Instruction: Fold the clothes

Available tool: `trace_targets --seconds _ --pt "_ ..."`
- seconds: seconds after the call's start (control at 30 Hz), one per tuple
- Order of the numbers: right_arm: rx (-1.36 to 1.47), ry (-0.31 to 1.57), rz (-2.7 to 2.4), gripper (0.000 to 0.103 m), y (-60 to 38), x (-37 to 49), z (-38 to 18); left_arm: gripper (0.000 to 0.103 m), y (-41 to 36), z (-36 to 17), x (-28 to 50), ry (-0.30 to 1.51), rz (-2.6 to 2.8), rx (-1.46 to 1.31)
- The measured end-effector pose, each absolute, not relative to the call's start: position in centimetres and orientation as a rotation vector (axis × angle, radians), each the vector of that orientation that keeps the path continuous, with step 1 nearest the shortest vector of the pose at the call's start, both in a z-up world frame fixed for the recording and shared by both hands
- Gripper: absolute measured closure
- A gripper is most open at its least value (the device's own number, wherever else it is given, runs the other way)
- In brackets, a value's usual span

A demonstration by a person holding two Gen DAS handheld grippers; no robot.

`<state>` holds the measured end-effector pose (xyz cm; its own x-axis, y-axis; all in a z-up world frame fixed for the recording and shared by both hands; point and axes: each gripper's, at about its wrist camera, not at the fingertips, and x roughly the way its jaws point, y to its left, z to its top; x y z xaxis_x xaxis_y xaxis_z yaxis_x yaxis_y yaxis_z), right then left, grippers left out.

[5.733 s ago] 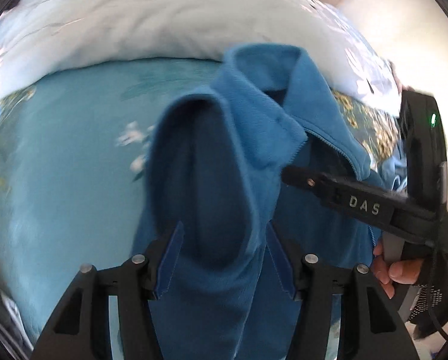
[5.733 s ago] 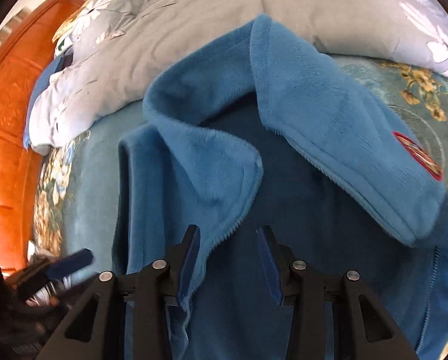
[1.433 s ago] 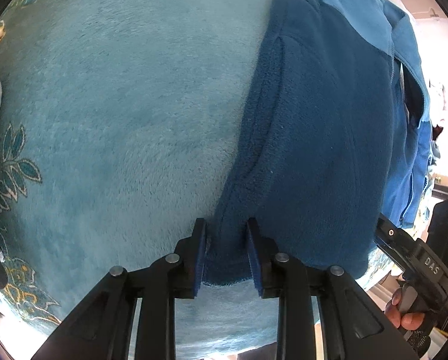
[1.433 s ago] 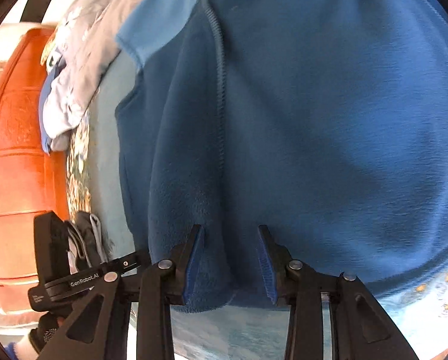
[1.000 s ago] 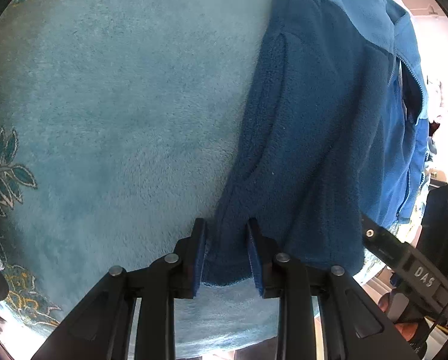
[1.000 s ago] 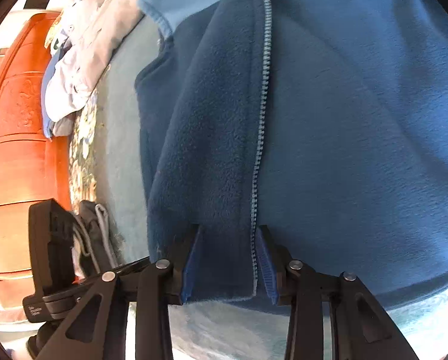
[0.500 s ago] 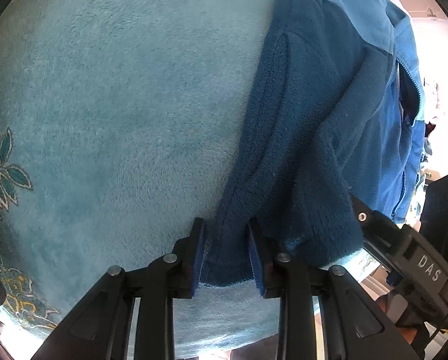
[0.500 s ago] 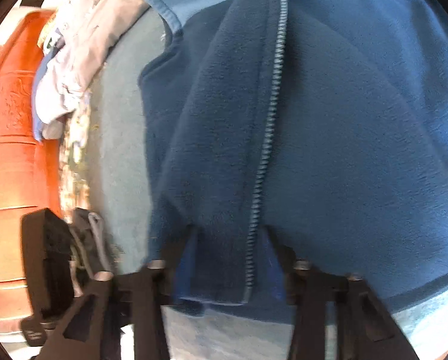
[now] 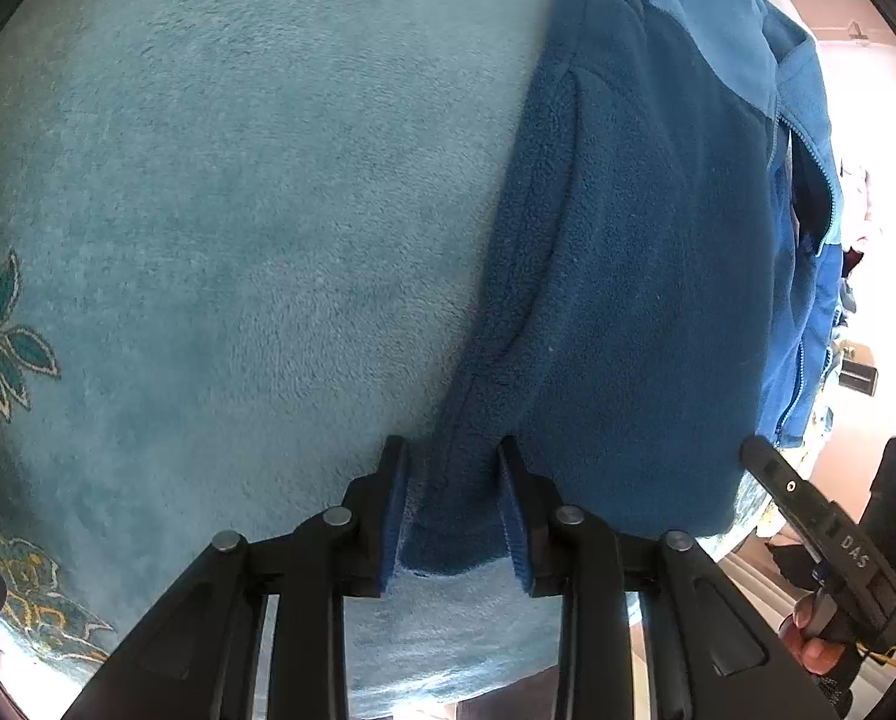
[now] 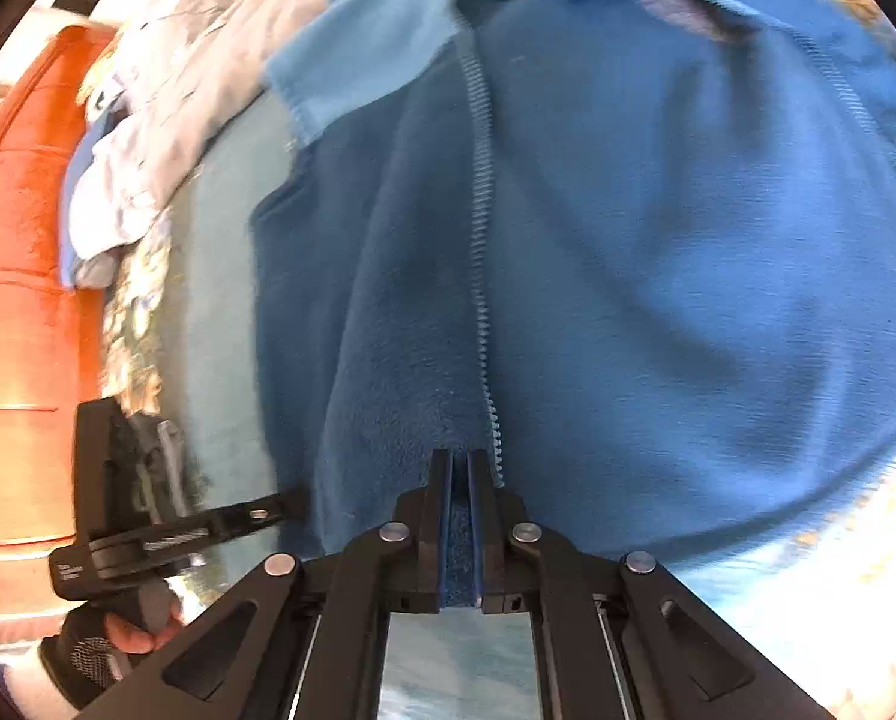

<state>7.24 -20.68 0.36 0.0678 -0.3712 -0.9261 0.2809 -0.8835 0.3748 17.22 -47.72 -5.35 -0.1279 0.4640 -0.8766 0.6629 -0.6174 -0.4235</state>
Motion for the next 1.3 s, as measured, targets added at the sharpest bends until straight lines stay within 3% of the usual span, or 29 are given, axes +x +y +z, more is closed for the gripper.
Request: trace_targets --seconds 0.2,0.4,0.53,0.67,1.0,1.07,1.1,1.17,1.23,1.3 --pt "1.934 0.034 -1.885 0.103 -18.5 7.8 -0.4 0.069 -47.6 -5.4 17.3 1.282 -1.841 1.965" --pt "1.951 -0.061 -1.904 0.1 -17.7 8.2 -0.8 0.069 -47.1 -5.5 17.2 1.246 -1.855 1.968" --pt "1.964 -0.066 -1.924 0.1 -17.7 7.8 -0.7 0.085 -46.1 -4.7 17.1 1.126 -1.916 1.944" --pt "1.945 -0.067 -1.949 0.1 -16.8 6.6 0.2 0.088 -45.7 -3.8 17.6 1.095 -1.913 1.881" --pt "1.889 -0.078 -1.998 0.1 -13.5 1.8 2.0 0.084 -45.4 -3.4 17.6 1.0 -1.935 1.947" --pt "1.856 -0.048 -2.018 0.099 -13.6 0.4 2.4 0.08 -45.1 -2.7 17.3 0.957 -1.939 1.956" --pt "1.838 -0.026 -2.029 0.099 -13.8 -0.5 2.7 0.073 -45.0 -2.2 17.3 0.939 -1.947 1.947" --pt "1.795 0.028 -2.054 0.094 -14.4 -2.6 3.8 0.061 -44.8 -1.2 17.2 0.897 -1.96 1.911" --pt "1.736 0.1 -2.083 0.061 -15.3 -4.6 4.8 0.06 -44.5 -0.4 16.8 0.835 -1.953 1.88" --pt "1.667 0.184 -2.106 0.051 -16.0 -6.8 5.7 0.06 -44.1 0.5 15.9 0.795 -1.943 1.846"
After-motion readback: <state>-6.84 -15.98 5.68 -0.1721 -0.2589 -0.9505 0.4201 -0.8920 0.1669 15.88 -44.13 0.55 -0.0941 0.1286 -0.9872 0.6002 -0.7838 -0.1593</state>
